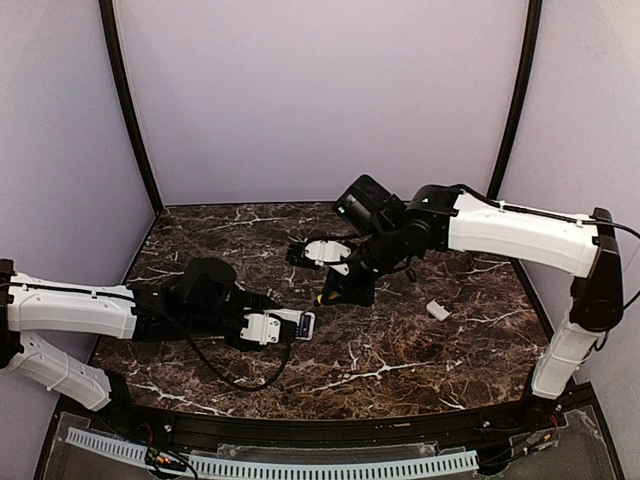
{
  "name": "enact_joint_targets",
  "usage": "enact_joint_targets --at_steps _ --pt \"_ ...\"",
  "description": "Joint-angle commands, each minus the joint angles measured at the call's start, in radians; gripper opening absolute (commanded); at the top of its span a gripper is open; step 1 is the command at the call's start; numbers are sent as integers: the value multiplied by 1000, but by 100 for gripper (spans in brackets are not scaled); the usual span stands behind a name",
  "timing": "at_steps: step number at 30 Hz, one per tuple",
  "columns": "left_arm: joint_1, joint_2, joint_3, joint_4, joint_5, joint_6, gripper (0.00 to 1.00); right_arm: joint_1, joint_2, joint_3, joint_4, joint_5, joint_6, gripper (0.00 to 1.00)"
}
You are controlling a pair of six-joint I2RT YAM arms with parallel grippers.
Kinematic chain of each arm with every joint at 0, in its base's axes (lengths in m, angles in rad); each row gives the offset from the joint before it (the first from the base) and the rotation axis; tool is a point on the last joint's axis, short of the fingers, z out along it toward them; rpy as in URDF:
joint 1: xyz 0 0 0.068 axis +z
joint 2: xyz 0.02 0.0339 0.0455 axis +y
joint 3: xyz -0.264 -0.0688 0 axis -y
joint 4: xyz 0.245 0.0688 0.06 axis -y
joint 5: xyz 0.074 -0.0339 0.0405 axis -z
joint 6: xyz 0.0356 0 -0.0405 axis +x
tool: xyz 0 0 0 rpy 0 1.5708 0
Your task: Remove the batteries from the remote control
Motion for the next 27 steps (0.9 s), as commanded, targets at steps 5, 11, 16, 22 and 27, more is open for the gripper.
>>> enact_joint_targets --at_steps 5,11,16,22,27 --pt "10 -44 -2 226 -104 5 0 13 49 -23 -47 -161 -4 0" --pt "11 -38 -7 239 -117 1 0 3 61 -31 -18 -163 -4 0" --pt "16 -31 -7 247 -121 -3 0 -6 66 -38 -9 -165 -11 0" --pt "20 -26 -4 249 -112 -14 0 -18 70 -53 3 -163 -18 0" --pt "24 -10 0 250 -111 -18 0 -23 59 -67 20 -169 -20 0"
